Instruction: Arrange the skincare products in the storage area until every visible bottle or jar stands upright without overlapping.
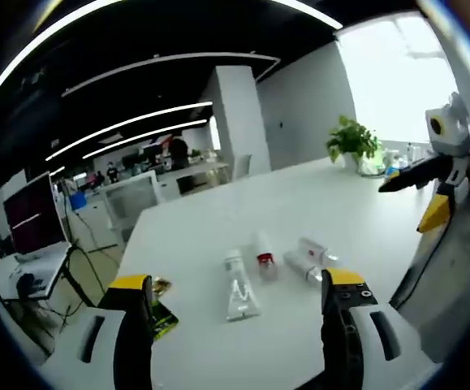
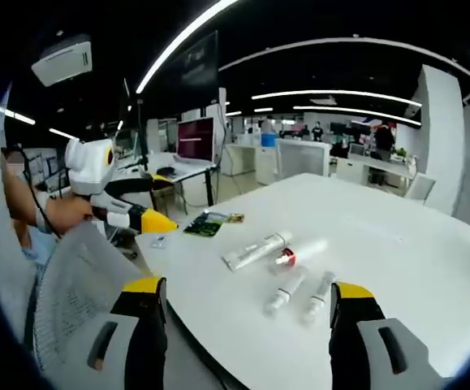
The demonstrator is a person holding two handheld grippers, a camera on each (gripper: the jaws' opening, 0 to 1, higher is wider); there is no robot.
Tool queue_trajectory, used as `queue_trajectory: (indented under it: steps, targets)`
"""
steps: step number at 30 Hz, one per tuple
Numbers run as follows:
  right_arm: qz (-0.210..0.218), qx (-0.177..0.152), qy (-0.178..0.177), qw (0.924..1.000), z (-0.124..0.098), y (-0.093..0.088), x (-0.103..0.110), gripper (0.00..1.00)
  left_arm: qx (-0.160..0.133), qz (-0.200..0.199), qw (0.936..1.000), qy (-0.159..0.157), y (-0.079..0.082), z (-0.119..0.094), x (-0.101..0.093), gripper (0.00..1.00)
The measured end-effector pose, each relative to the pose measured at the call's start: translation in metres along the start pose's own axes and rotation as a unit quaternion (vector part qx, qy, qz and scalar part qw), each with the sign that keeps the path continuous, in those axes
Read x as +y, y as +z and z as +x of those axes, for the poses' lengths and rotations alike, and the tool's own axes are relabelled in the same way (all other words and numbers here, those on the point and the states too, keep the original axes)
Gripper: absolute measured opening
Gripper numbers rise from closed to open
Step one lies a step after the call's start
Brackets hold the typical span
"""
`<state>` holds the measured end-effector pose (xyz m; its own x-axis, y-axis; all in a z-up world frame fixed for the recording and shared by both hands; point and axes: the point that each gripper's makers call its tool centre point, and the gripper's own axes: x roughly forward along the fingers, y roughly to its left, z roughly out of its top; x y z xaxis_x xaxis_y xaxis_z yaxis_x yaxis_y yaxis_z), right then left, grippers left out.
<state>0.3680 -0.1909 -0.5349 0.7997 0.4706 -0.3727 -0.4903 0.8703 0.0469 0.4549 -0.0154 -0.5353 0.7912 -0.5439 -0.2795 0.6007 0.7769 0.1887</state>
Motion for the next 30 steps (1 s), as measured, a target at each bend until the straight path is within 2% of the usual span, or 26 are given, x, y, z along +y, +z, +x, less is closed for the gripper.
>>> queue_trajectory:
  steps: [6,8,10,11,13,14,18,20,23,27,30]
  targets:
    - [0.019,-0.018,0.029,0.9992,0.001,0.009,0.008,0.80,0.018,0.002,0.9998,0.004,-0.007,0.002,0.003,0.79]
    - [0.020,-0.016,0.043,0.9987,0.002,0.009,0.013,0.79,0.023,0.007,0.9997,0.007,-0.009,0.002,0.004,0.79]
    - [0.024,-0.003,0.075,0.9969,0.002,0.005,0.023,0.79,0.026,0.012,0.9995,0.012,-0.010,0.002,0.005,0.78]
    - [0.029,-0.008,0.084,0.9960,0.002,0.007,0.024,0.79,0.026,0.013,0.9995,0.015,-0.010,0.001,0.006,0.78]
    - [0.044,0.005,0.105,0.9935,0.002,0.005,0.029,0.78,0.032,0.014,0.9992,0.018,-0.013,0.001,0.008,0.76]
    - [0.044,0.005,0.106,0.9934,0.002,0.005,0.029,0.78,0.032,0.013,0.9992,0.018,-0.013,0.001,0.009,0.77]
    - [0.007,-0.004,0.129,0.9916,0.012,0.017,0.027,0.79,0.034,0.010,0.9993,0.011,-0.013,0.001,0.005,0.77]
    - [-0.013,-0.008,0.132,0.9912,0.021,0.026,0.018,0.81,0.038,0.013,0.9992,0.009,-0.015,0.002,0.004,0.76]
    - [-0.078,-0.016,0.122,0.9893,0.040,0.046,-0.008,0.80,0.051,0.012,0.9986,0.008,-0.020,0.003,0.004,0.76]
    - [-0.113,-0.014,0.131,0.9848,0.063,0.067,-0.029,0.81,0.070,0.017,0.9974,0.005,-0.028,0.004,0.003,0.74]
    - [-0.140,-0.019,0.134,0.9807,0.080,0.085,-0.043,0.81,0.072,0.015,0.9973,0.005,-0.029,0.004,0.004,0.73]
